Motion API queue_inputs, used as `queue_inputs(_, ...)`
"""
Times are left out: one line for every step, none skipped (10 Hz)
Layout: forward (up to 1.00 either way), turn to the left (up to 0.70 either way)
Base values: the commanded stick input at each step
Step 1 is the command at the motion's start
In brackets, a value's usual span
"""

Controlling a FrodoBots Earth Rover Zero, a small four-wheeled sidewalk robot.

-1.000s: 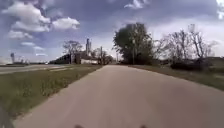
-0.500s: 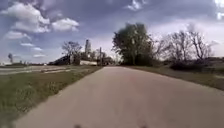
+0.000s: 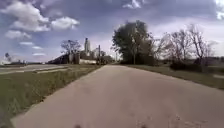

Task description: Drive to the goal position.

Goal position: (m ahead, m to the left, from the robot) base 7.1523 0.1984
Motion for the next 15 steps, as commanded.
queue_inputs(1.00, 0.00)
queue_inputs(1.00, 0.00)
queue_inputs(1.00, 0.00)
queue_inputs(1.00, 0.00)
queue_inputs(1.00, 0.00)
queue_inputs(1.00, 0.00)
queue_inputs(1.00, 0.00)
queue_inputs(1.00, 0.00)
queue_inputs(1.00, 0.00)
queue_inputs(1.00, 0.00)
queue_inputs(1.00, 0.00)
queue_inputs(1.00, 0.00)
queue_inputs(1.00, 0.00)
queue_inputs(1.00, 0.00)
queue_inputs(1.00, 0.00)
